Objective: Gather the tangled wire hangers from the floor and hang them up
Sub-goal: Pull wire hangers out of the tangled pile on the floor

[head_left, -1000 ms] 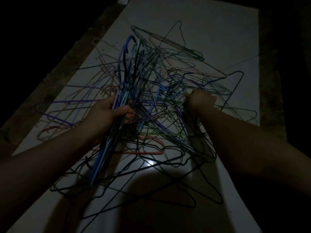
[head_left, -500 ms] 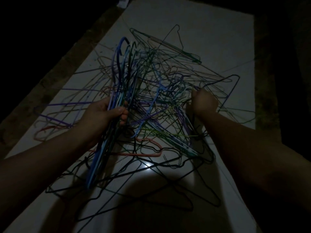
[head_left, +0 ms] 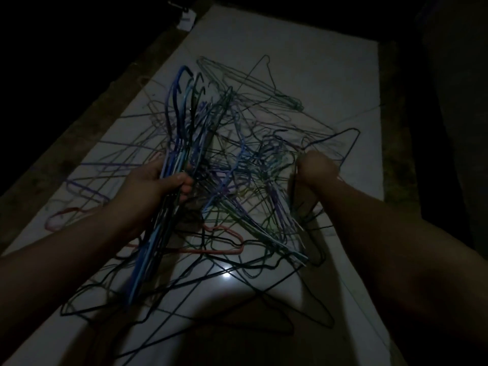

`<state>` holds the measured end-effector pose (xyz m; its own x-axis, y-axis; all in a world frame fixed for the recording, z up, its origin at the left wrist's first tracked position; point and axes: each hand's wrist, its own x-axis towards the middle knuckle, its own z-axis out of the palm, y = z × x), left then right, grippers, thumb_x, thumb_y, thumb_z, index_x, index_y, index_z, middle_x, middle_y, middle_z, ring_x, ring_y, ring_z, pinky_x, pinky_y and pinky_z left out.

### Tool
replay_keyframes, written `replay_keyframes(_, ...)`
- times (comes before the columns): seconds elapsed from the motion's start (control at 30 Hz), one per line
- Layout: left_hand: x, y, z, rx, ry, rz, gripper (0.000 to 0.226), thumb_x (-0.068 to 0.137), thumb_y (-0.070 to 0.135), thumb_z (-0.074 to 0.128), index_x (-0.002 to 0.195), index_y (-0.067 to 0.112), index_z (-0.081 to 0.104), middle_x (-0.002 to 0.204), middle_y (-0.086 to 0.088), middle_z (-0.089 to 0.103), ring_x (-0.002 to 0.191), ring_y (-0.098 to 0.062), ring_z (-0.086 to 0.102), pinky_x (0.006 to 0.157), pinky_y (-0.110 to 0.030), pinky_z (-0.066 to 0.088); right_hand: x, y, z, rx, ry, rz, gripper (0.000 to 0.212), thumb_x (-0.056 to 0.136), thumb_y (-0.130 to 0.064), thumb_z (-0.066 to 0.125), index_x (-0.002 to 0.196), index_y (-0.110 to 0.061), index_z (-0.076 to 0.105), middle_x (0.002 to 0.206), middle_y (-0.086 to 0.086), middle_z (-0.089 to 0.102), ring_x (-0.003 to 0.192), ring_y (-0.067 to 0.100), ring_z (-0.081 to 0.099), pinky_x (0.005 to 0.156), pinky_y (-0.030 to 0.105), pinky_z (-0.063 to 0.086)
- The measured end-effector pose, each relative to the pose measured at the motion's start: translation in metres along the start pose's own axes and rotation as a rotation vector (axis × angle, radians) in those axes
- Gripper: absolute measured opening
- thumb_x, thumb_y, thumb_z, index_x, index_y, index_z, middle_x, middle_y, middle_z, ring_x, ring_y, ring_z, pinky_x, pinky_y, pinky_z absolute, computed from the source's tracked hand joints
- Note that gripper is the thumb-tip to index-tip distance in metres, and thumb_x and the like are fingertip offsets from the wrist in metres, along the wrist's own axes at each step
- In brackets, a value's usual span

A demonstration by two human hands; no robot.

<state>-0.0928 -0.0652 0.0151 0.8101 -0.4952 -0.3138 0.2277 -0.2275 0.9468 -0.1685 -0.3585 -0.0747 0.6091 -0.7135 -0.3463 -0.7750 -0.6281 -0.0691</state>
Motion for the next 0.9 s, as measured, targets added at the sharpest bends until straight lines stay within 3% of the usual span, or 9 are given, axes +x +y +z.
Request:
replay_keyframes(0.07,-0.002,0.001,0.003,-0.009,-0.009,0.008,0.018,0.092,-0.002,0.047,0.085,0.010,0.058,0.056,0.004,0.063,0.052,-0.007,0.058,0.050,-0.017,0.050,0.000,0.004,-0.010,-0.014,0.112,-0.046,0.030,0.094,-0.014,0.048,0.120,-0.001,0.054,0.121,0.018,0.055,0.109,0.033,0.054,0.085,0.038,0.046)
replay_keyframes(0.17,-0.006,0.003,0.007,-0.034,-0.033,0.020,0.020,0.092,-0.004,0.045,0.084,0.010,0.057,0.059,-0.001,0.058,0.049,-0.005,0.056,0.048,-0.016,0.047,-0.003,0.009,-0.015,-0.027,-0.013,-0.052,0.033,0.098,-0.011,0.042,0.128,0.001,0.051,0.131,0.020,0.049,0.119,0.033,0.050,0.090,0.036,0.042)
replay_keyframes(0.3,-0.006,0.004,0.006,-0.005,-0.065,0.011,0.017,0.094,-0.002,0.044,0.092,0.009,0.058,0.057,0.004,0.060,0.050,-0.006,0.056,0.048,-0.016,0.047,-0.007,0.012,-0.011,0.007,0.045,-0.063,0.032,0.100,-0.012,0.038,0.125,0.000,0.053,0.129,0.017,0.051,0.116,0.033,0.051,0.092,0.037,0.044)
replay_keyframes(0.43,-0.007,0.006,0.005,0.020,-0.034,0.017,0.017,0.094,0.000,0.046,0.087,0.010,0.058,0.062,0.001,0.062,0.051,-0.006,0.058,0.050,-0.016,0.050,-0.019,0.014,-0.020,0.067,0.141,-0.046,0.035,0.102,-0.017,0.035,0.127,0.001,0.050,0.130,0.019,0.050,0.118,0.032,0.050,0.094,0.038,0.043)
replay_keyframes(0.67,-0.008,0.019,-0.005,0.011,-0.055,0.029,0.016,0.094,0.001,0.048,0.092,0.010,0.061,0.063,0.001,0.063,0.055,-0.008,0.060,0.052,-0.019,0.052,-0.030,0.016,-0.043,0.095,0.345,0.030,0.026,0.098,-0.021,0.040,0.099,-0.005,0.061,0.108,0.014,0.064,0.100,0.030,0.058,0.088,0.032,0.038)
replay_keyframes(0.8,-0.010,0.027,-0.008,0.044,-0.064,0.083,0.016,0.093,0.000,0.049,0.092,0.010,0.061,0.070,-0.004,0.061,0.054,-0.005,0.060,0.052,-0.017,0.052,-0.040,0.013,-0.064,-0.009,0.315,0.026,0.023,0.097,-0.018,0.044,0.099,-0.008,0.064,0.111,0.012,0.064,0.103,0.029,0.059,0.082,0.030,0.038)
replay_keyframes(0.9,-0.011,0.035,-0.010,0.049,-0.068,0.094,0.018,0.092,0.001,0.050,0.089,0.014,0.062,0.058,0.004,0.063,0.051,-0.004,0.059,0.050,-0.017,0.051,-0.049,0.012,-0.076,-0.042,0.270,0.045,0.023,0.097,-0.023,0.047,0.105,-0.009,0.063,0.114,0.012,0.063,0.104,0.028,0.059,0.076,0.029,0.037)
